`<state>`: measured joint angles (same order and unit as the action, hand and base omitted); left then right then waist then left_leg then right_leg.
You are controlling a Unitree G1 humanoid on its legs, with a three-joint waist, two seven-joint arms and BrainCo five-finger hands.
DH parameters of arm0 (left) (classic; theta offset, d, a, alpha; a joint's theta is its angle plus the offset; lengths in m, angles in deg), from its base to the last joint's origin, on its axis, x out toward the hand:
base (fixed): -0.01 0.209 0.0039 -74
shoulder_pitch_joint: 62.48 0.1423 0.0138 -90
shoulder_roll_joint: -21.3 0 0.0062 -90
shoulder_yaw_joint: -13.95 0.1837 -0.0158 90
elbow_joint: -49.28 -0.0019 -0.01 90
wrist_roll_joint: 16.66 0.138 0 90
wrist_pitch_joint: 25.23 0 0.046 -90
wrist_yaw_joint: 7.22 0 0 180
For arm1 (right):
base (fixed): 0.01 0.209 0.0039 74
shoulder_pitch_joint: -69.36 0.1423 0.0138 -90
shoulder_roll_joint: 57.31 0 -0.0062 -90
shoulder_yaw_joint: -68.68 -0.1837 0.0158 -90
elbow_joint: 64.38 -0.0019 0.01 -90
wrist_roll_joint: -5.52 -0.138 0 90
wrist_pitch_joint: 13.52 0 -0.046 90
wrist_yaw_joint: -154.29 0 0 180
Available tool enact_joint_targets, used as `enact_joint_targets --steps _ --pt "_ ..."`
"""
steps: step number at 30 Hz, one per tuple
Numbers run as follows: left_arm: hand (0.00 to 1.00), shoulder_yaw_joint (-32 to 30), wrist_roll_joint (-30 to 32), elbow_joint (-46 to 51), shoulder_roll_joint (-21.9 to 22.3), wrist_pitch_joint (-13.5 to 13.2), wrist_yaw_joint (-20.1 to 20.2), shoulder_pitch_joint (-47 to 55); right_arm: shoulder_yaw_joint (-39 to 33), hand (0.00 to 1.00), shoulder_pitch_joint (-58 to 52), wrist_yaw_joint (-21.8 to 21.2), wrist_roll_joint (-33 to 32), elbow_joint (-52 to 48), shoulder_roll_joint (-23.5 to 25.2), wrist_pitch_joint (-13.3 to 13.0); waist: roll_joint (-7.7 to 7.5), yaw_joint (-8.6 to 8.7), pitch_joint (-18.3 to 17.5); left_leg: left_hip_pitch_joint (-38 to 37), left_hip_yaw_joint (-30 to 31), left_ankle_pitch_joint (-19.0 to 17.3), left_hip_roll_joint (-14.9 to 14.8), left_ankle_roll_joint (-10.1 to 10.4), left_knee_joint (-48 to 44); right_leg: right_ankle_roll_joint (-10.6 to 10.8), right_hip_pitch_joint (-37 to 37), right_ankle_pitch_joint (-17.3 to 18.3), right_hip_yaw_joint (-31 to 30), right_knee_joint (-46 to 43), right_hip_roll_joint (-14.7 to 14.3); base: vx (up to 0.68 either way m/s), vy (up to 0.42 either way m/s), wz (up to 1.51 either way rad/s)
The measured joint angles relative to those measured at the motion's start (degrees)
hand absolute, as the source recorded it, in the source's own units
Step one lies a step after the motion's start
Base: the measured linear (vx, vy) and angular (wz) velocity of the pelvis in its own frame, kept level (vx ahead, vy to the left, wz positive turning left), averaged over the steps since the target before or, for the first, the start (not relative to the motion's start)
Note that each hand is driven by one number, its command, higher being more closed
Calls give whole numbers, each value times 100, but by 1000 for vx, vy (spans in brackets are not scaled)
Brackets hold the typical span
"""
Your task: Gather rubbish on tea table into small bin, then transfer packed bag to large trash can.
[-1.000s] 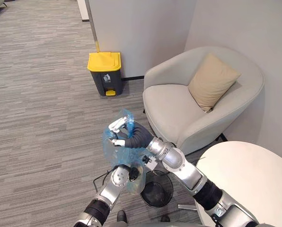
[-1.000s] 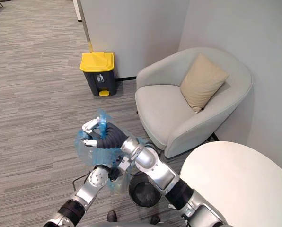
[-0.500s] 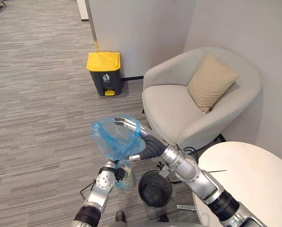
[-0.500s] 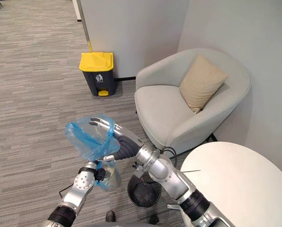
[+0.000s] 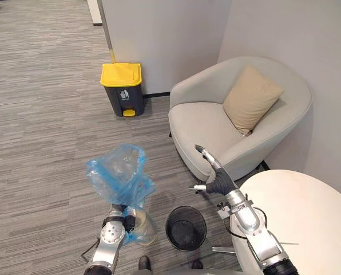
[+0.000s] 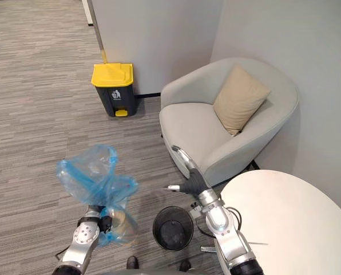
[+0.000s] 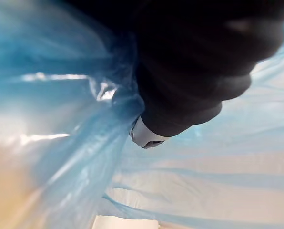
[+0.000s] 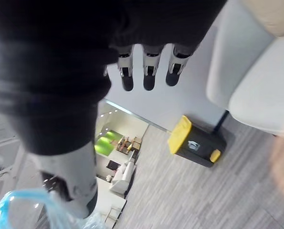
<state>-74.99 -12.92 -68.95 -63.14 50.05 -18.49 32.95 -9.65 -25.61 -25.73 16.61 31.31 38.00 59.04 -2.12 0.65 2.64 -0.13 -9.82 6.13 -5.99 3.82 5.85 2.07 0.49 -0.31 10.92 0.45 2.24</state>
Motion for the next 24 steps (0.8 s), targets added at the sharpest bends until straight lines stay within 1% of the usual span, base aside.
enact_joint_targets --steps 2,3,5,6,7,10,11,13,18,23,24 --pt "100 -101 -81 -195 10 8 30 26 -166 0 -28 -18 -205 464 85 43 17 -1 11 11 4 -3 6 0 1 8 -1 5 5 18 2 0 0 2" --pt "100 -185 -103 -353 13 47 121 29 -269 0 -44 -22 -391 802 151 63 29 -2 19 36 19 -5 6 1 1 9 -4 6 11 49 10 0 0 4" --pt "100 -192 -201 -486 23 70 143 98 -303 0 -48 -27 -588 1243 183 118 53 -2 35 45 24 -24 6 12 2 10 -5 7 15 85 13 0 0 2" --pt "100 -197 -208 -563 46 76 167 119 -329 0 -54 -31 -667 1440 202 156 73 -3 48 45 28 -36 6 16 3 17 -7 13 20 90 13 0 0 0" --pt "100 -245 -208 -702 127 82 259 151 -493 0 -51 -33 -763 1837 293 214 110 -19 71 53 30 -68 8 37 3 25 -15 20 27 107 15 0 0 0" --pt "100 -341 -215 -869 217 108 362 228 -668 0 -50 -33 -964 2357 369 302 141 -18 89 112 58 -68 12 34 1 27 1 22 64 154 12 64 -8 7" --pt "100 -343 -216 -999 235 116 388 254 -699 0 -62 -32 -1086 2607 364 351 144 -5 91 142 117 -46 17 5 -1 7 9 9 127 161 10 89 -16 15" --pt "100 -343 -216 -1160 237 143 433 249 -736 0 -56 -35 -1181 2856 367 426 143 -6 90 127 141 -51 19 13 -31 3 37 23 164 159 -11 89 -20 11" --pt "100 -341 -287 -1350 252 164 511 249 -742 0 -9 -136 -1349 3216 422 477 152 -4 96 57 171 -51 30 14 -35 4 113 25 165 159 -15 35 -8 1" --pt "100 -324 -310 -1501 347 164 516 244 -737 0 8 -139 -1343 3478 477 520 224 3 138 -3 186 -51 41 13 2 9 115 82 155 43 15 -64 14 0" --pt "100 -294 -310 -1539 364 165 528 284 -735 0 4 -139 -1331 3597 477 537 232 3 142 -30 192 -53 46 15 4 59 107 147 158 -8 48 -87 39 5"
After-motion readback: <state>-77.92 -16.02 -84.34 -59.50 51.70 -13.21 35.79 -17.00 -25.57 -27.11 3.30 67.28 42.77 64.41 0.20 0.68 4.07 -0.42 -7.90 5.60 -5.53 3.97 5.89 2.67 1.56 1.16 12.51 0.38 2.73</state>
